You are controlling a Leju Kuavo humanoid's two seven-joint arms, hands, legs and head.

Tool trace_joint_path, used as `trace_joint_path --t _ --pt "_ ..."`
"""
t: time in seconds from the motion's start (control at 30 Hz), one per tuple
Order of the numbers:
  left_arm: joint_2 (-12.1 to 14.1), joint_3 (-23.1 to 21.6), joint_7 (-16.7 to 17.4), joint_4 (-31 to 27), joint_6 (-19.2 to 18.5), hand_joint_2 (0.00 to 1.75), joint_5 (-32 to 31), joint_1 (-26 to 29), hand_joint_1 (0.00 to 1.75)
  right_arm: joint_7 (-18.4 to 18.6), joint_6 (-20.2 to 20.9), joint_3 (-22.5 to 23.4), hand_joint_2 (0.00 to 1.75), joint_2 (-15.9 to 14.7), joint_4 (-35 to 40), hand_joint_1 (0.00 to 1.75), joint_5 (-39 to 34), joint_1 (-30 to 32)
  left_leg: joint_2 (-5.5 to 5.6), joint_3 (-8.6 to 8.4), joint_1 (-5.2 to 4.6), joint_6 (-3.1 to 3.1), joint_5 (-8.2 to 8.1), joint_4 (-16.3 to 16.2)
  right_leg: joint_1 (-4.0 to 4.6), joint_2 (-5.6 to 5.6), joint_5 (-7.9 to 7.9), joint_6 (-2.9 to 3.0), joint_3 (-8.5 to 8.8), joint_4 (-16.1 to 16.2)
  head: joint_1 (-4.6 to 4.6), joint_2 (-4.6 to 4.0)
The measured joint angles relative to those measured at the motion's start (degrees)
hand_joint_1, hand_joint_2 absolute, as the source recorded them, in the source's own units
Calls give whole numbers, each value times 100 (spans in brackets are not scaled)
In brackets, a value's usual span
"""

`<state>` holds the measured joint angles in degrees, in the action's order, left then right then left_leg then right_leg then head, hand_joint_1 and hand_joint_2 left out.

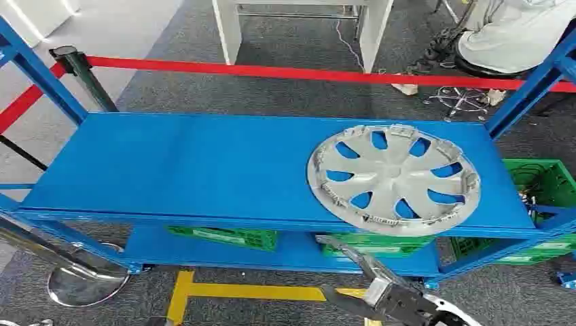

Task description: Take the parts from the cabinet and place them on the table.

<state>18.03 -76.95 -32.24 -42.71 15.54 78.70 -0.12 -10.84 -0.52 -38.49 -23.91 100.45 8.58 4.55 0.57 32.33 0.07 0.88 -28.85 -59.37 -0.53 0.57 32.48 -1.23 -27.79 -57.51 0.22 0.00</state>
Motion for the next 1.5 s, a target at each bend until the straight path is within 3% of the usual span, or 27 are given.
trace_joint_path --t 0.13,0.37,0.4,0.43,0.97,1.23,1.5 --pt "55 -75 -70 -131 145 0 105 -1 0 -88 -458 4 175 0 270 0 677 -31 0 -1 1 2 2 0 1 -1 0 0 0 0 2 0" --pt "57 -79 -70 -138 151 0 107 0 0 -90 -477 4 175 0 279 0 705 -32 0 -1 1 1 2 0 1 -1 0 0 0 0 4 0" --pt "88 -134 -88 -197 221 0 136 -6 0 -107 -696 7 175 0 355 0 965 -42 0 -1 1 1 2 0 1 1 0 0 1 0 0 0" --pt "195 -293 -173 -472 538 0 241 -21 0 -162 -1607 55 175 0 622 0 2340 -36 -1 -1 1 1 2 0 0 1 0 0 0 0 2 0" --pt "319 -781 -166 -885 1001 0 61 -212 0 -319 -3135 247 175 66 748 0 5328 143 0 -1 1 1 2 0 0 0 0 0 -2 0 4 0" --pt "228 -993 85 -885 1025 0 -629 -325 0 91 -3727 387 175 90 700 0 6865 478 0 -1 0 1 2 0 0 0 0 0 -1 0 0 0" --pt "214 -982 271 -890 1119 0 -981 -295 0 1132 -3880 396 175 20 589 0 8029 670 -1 -1 1 1 2 0 0 2 0 0 -1 0 0 0"
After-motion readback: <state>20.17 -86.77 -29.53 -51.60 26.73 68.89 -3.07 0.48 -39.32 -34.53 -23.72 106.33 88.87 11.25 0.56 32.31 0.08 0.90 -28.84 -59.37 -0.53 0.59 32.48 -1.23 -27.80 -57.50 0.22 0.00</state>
